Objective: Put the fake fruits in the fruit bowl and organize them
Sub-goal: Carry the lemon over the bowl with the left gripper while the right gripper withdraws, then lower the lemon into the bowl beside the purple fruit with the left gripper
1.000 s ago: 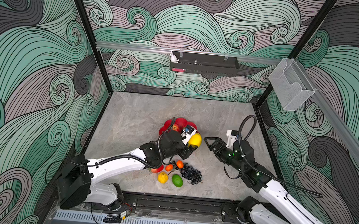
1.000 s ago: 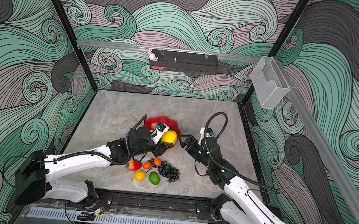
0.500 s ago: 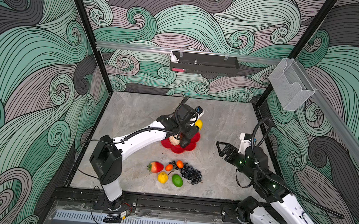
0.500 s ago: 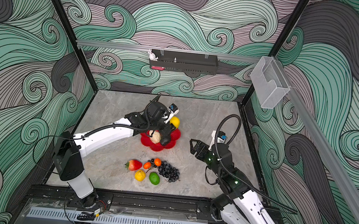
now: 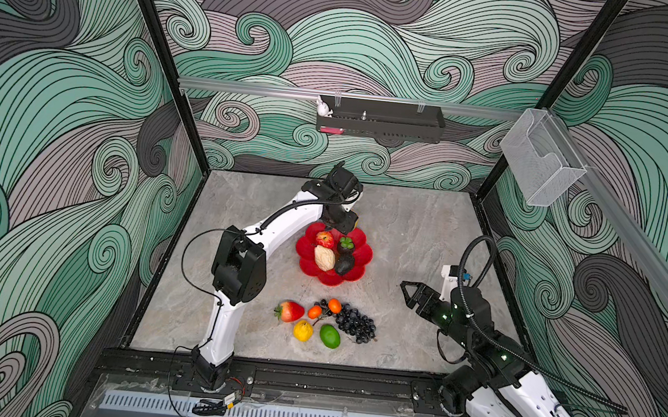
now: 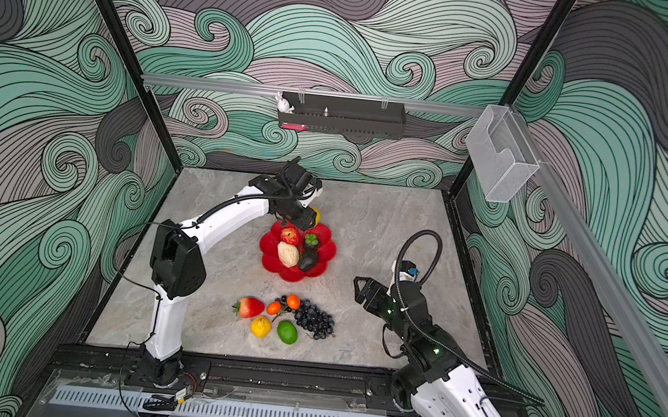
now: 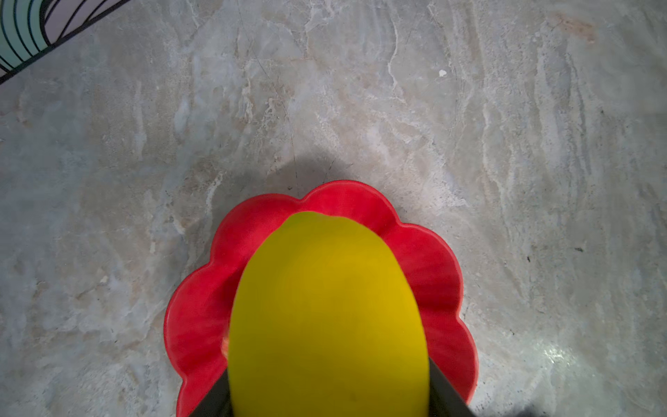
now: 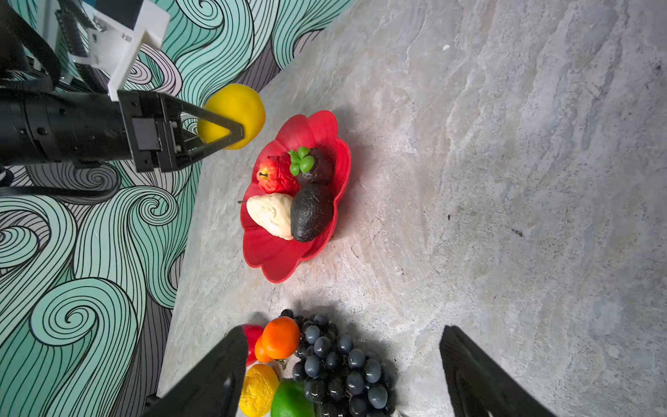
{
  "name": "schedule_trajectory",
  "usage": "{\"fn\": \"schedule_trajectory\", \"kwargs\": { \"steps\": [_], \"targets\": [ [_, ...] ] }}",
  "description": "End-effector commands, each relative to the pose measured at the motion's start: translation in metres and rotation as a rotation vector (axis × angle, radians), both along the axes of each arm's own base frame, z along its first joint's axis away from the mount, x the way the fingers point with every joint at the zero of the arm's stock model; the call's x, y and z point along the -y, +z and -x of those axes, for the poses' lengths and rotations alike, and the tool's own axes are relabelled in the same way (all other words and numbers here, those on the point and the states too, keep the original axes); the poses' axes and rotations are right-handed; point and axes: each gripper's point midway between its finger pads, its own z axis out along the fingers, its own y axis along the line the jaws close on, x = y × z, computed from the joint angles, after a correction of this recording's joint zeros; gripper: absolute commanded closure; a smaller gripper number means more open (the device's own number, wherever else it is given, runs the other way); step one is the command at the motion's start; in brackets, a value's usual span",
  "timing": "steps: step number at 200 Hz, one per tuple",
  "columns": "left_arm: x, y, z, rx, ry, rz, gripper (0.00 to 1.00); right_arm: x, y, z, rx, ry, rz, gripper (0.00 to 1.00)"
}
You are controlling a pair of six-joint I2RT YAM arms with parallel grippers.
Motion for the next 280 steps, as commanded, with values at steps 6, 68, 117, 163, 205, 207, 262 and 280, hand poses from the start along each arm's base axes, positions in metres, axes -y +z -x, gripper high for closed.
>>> {"fn": "schedule_trajectory", "kwargs": {
  "steps": [6, 68, 117, 163, 205, 207, 262, 280],
  "targets": [
    [-0.012, -0.012, 0.009, -0.142, 0.021, -0.049, 0.55, -0.001, -0.008, 0.004, -0.034, 0.001, -0.024, 0.16],
    [-0.015, -0.036, -0.01, -0.218, 0.063, -0.055, 0.54, -0.004, -0.013, 0.002, -0.043, 0.002, -0.033, 0.16],
    [-0.019, -0.047, -0.023, -0.209, 0.083, -0.057, 0.54, -0.004, -0.017, 0.002, -0.055, 0.002, -0.031, 0.16],
    [-0.023, -0.059, -0.028, -0.236, 0.068, -0.064, 0.54, -0.003, -0.02, 0.002, -0.057, -0.006, -0.025, 0.17],
    [-0.02, -0.068, -0.029, -0.254, 0.055, -0.064, 0.54, -0.003, -0.023, 0.002, -0.069, -0.012, -0.029, 0.17],
    [-0.02, -0.068, -0.029, -0.253, 0.054, -0.063, 0.54, -0.003, -0.023, 0.002, -0.069, -0.012, -0.029, 0.17],
    [-0.019, -0.078, -0.028, -0.279, 0.044, -0.073, 0.54, -0.003, -0.026, 0.002, -0.077, -0.015, -0.029, 0.17],
    [-0.019, -0.081, -0.027, -0.288, 0.043, -0.077, 0.53, -0.003, -0.027, 0.002, -0.082, -0.016, -0.028, 0.17]
  ]
}}
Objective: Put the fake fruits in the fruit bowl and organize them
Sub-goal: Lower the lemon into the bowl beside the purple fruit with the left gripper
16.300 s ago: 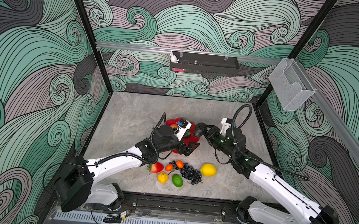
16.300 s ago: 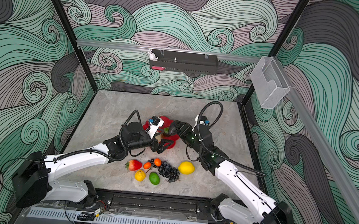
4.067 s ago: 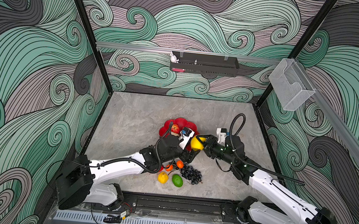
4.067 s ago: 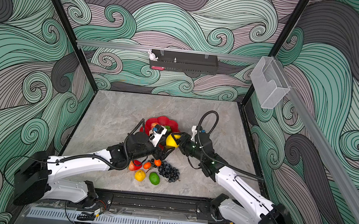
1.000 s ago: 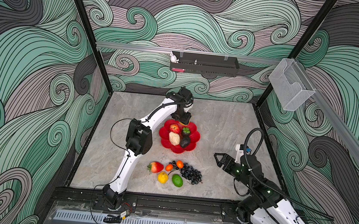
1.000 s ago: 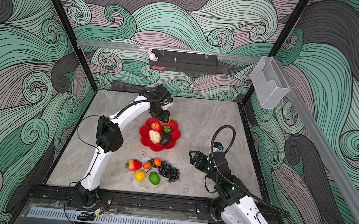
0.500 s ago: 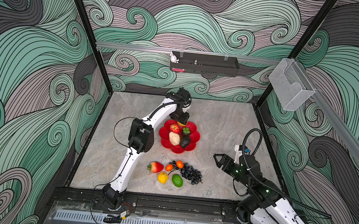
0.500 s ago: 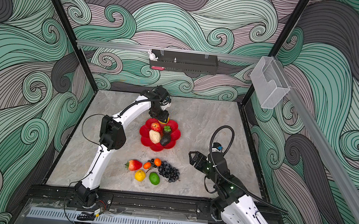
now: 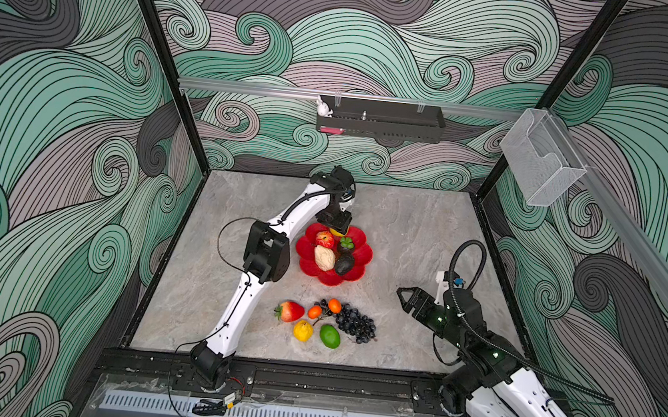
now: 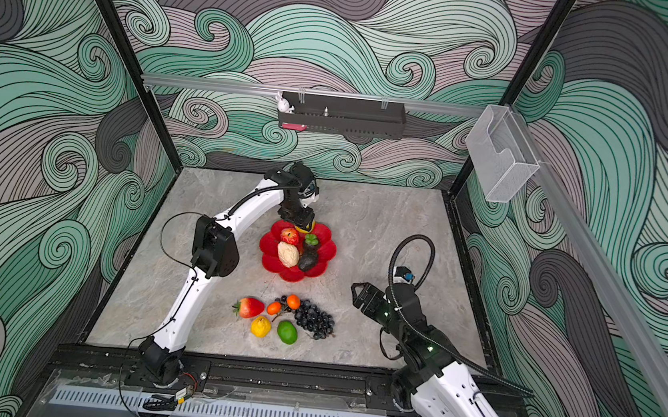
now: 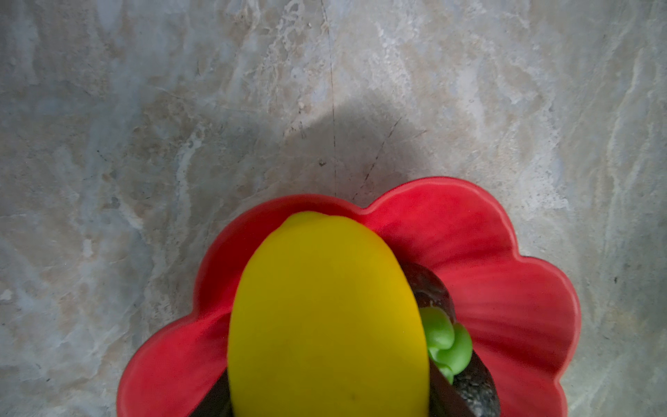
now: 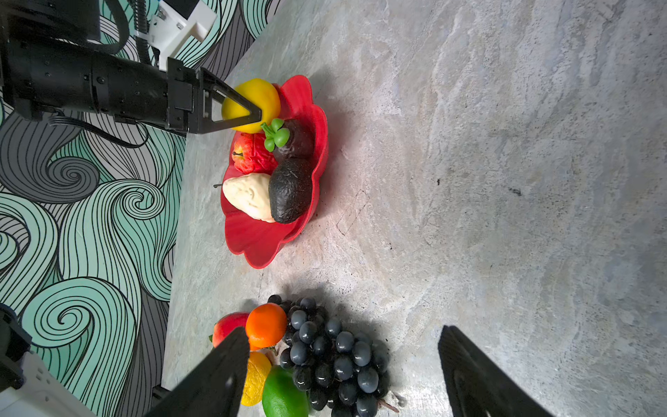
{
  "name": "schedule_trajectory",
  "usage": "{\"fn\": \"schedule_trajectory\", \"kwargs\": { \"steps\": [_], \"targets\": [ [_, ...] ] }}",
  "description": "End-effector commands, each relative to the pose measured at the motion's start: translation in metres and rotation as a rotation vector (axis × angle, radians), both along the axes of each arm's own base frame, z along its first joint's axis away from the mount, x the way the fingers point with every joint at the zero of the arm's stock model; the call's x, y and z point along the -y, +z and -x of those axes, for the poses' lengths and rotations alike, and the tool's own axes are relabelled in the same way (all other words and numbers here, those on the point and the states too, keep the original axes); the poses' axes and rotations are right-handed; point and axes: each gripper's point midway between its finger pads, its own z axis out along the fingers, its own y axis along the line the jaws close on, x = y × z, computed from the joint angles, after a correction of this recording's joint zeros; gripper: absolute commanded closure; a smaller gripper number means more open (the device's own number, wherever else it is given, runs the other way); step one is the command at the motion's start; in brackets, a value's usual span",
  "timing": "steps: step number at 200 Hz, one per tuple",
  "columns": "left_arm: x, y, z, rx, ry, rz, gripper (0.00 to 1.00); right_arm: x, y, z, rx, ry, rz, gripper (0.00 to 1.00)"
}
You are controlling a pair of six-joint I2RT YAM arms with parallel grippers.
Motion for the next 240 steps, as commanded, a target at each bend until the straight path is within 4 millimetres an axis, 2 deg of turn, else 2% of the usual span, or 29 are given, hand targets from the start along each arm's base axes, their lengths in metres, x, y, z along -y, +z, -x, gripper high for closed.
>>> {"fn": "schedule_trajectory", "kwargs": {
  "steps": [1, 79, 125, 219, 240],
  "targets": [
    [-0.004, -0.006, 0.006, -0.048, -0.008, -0.007, 0.53, 0.0, -0.002, -0.002, 0.002, -0.009, -0.002, 0.17],
    [-0.003, -0.008, 0.011, -0.072, -0.016, 0.0, 0.47, -0.001, -0.004, -0.003, -0.003, -0.009, -0.003, 0.17],
    [-0.002, -0.001, 0.008, -0.051, -0.011, 0.008, 0.37, -0.001, -0.002, -0.004, 0.0, -0.007, -0.006, 0.17],
    [-0.006, 0.019, 0.008, -0.016, 0.006, 0.01, 0.34, -0.003, -0.004, -0.004, -0.009, -0.003, -0.007, 0.17],
    [-0.007, 0.022, 0.008, -0.013, 0.01, 0.011, 0.28, -0.003, -0.003, -0.003, -0.008, -0.001, -0.009, 0.17]
  ]
}}
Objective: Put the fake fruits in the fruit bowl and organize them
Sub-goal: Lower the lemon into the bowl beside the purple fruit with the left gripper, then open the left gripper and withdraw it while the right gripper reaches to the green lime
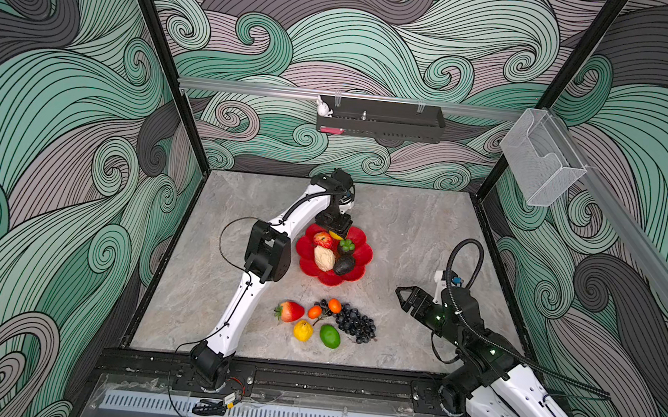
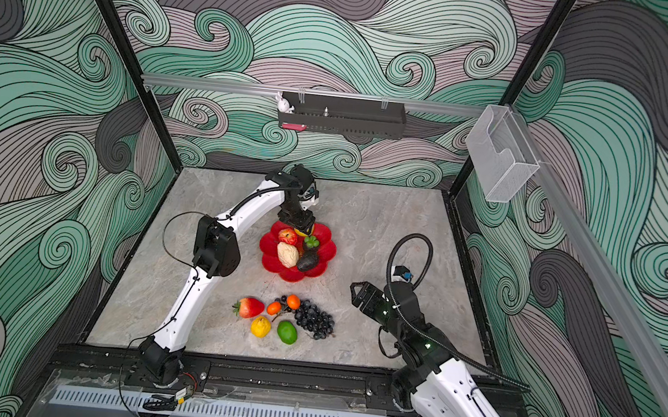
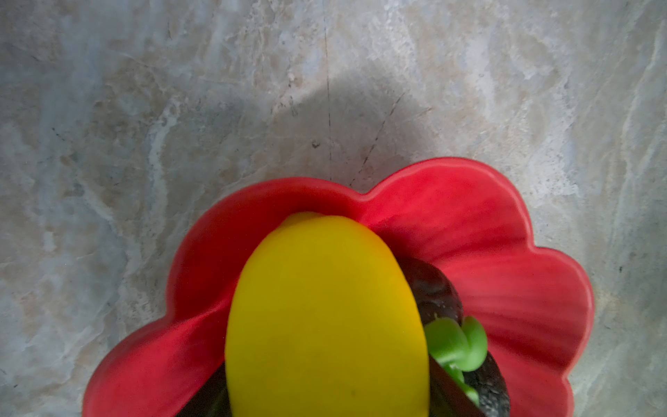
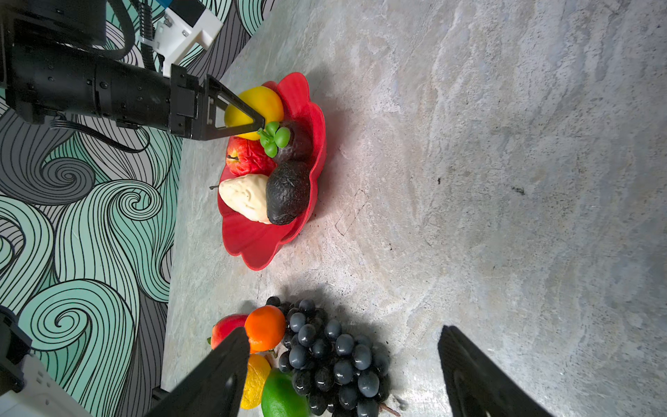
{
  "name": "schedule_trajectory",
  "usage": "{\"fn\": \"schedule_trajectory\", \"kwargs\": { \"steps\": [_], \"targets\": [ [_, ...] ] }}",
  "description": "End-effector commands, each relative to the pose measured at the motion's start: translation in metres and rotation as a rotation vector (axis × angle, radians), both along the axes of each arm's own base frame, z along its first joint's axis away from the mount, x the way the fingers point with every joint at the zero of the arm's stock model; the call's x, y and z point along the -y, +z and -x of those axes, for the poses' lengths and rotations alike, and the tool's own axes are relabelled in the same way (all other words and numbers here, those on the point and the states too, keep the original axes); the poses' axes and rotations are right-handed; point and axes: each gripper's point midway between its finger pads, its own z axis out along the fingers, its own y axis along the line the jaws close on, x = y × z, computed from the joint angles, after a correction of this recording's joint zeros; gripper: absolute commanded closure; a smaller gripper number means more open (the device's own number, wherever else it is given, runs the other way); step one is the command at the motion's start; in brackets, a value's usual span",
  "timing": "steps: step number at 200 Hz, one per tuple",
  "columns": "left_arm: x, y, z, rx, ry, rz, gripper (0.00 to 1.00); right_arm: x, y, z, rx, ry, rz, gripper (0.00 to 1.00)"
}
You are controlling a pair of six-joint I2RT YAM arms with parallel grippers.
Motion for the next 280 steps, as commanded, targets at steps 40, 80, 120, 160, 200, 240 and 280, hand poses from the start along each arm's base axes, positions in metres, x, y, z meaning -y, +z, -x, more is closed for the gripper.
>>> {"fn": "schedule_trajectory", "kwargs": {
  "steps": [40, 80, 120, 160, 200, 240, 280],
  "targets": [
    [-0.005, 0.044, 0.002, 0.051, 0.012, 0.033, 0.24, -0.001, 0.0, 0.0, -0.001, -0.001, -0.012, 0.17],
    [-0.005, 0.059, 0.005, 0.069, 0.019, 0.053, 0.21, -0.002, 0.0, 0.0, -0.001, 0.003, -0.014, 0.17],
    [-0.014, 0.096, 0.021, 0.079, 0.061, 0.074, 0.18, -0.001, 0.003, -0.001, 0.006, 0.02, 0.016, 0.17],
    [-0.031, 0.13, 0.046, 0.204, 0.141, 0.16, 0.18, -0.013, 0.007, -0.001, 0.003, 0.112, 0.055, 0.18],
    [-0.06, 0.164, 0.079, 0.463, 0.234, 0.317, 0.19, -0.034, 0.005, 0.003, -0.014, 0.236, 0.112, 0.19],
    [-0.107, 0.186, 0.139, 0.588, 0.383, 0.439, 0.19, -0.068, 0.007, 0.018, -0.011, 0.396, 0.165, 0.2],
    [-0.185, 0.178, 0.195, 0.716, 0.578, 0.33, 0.14, -0.096, 0.007, 0.04, -0.007, 0.537, 0.248, 0.23]
  ]
}}
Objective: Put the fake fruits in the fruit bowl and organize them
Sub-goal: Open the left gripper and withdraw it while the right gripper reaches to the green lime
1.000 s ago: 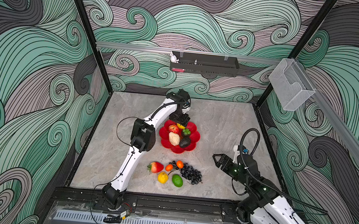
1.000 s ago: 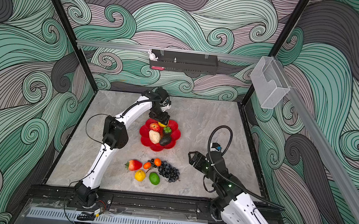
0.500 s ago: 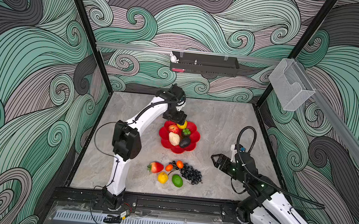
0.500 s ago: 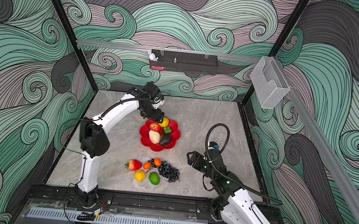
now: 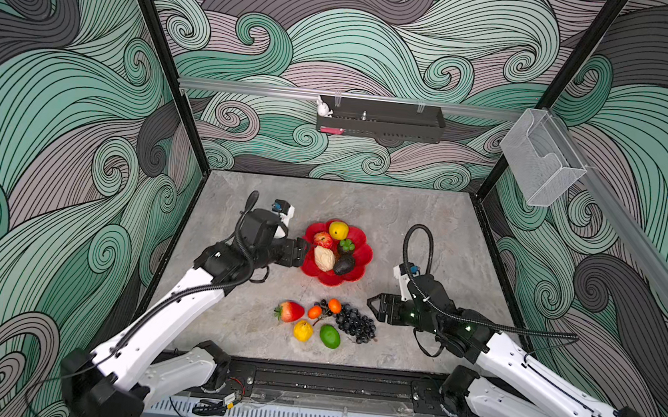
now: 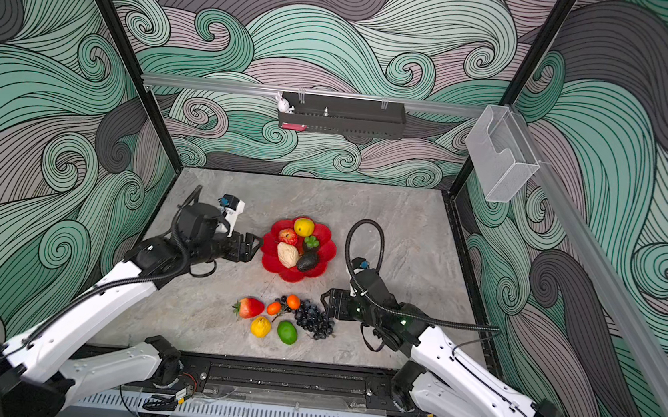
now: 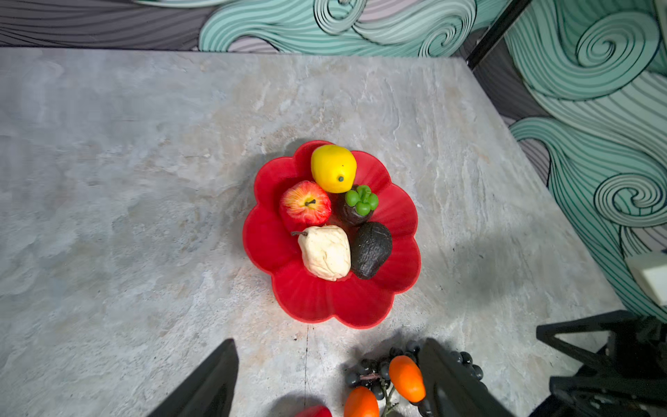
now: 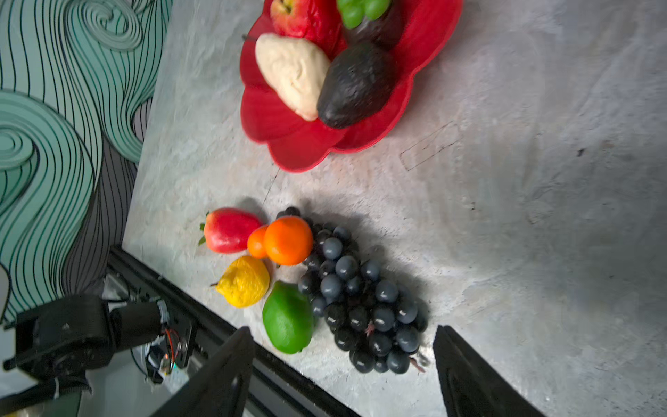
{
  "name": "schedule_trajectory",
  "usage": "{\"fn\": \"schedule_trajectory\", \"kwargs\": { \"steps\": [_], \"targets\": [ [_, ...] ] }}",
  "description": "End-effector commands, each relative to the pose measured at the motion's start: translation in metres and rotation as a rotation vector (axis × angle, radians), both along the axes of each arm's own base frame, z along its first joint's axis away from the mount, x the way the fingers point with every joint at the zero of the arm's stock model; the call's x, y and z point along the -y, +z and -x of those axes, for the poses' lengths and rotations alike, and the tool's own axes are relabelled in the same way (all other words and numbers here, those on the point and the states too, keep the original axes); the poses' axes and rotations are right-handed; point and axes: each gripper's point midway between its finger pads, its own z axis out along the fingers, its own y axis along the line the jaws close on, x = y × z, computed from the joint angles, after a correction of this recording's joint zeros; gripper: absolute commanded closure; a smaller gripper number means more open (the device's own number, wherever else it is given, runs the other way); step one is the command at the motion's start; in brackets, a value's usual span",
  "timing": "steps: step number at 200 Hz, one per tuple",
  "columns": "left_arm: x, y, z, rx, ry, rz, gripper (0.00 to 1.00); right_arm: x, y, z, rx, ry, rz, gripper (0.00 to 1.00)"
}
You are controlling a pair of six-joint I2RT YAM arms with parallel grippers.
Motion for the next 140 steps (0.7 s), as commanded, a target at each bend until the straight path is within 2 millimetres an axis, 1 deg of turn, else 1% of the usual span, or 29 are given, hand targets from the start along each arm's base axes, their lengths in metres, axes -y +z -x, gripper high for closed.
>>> {"fn": "schedule_trajectory", "kwargs": {
  "steps": [1, 12, 22, 34, 51, 66, 83, 116, 140],
  "targets": [
    [-0.052, 0.009, 0.015, 0.067, 0.226, -0.004, 0.14, -0.01, 0.004, 0.008, 0.028, 0.071, 0.054, 0.23],
    [-0.063, 0.022, 0.03, 0.092, 0.252, 0.028, 0.13, -0.017, 0.003, 0.016, 0.024, 0.114, 0.078, 0.24],
    [-0.067, 0.036, 0.04, 0.124, 0.244, 0.061, 0.12, -0.022, 0.002, 0.023, 0.028, 0.149, 0.109, 0.24],
    [-0.072, 0.049, 0.05, 0.17, 0.241, 0.079, 0.13, -0.028, -0.002, 0.031, 0.029, 0.19, 0.156, 0.25],
    [-0.085, 0.061, 0.059, 0.246, 0.255, 0.061, 0.13, -0.038, -0.012, 0.039, 0.024, 0.237, 0.213, 0.25],
    [-0.098, 0.065, 0.065, 0.295, 0.285, 0.023, 0.12, -0.048, -0.021, 0.045, 0.016, 0.277, 0.253, 0.26],
    [-0.107, 0.067, 0.073, 0.341, 0.297, -0.001, 0.12, -0.061, -0.03, 0.052, 0.009, 0.323, 0.303, 0.27],
    [-0.114, 0.059, 0.085, 0.378, 0.296, 0.012, 0.12, -0.083, -0.043, 0.062, 0.0, 0.395, 0.378, 0.28],
    [-0.118, 0.056, 0.09, 0.384, 0.306, 0.017, 0.12, -0.091, -0.052, 0.065, -0.013, 0.425, 0.417, 0.28]
  ]
}}
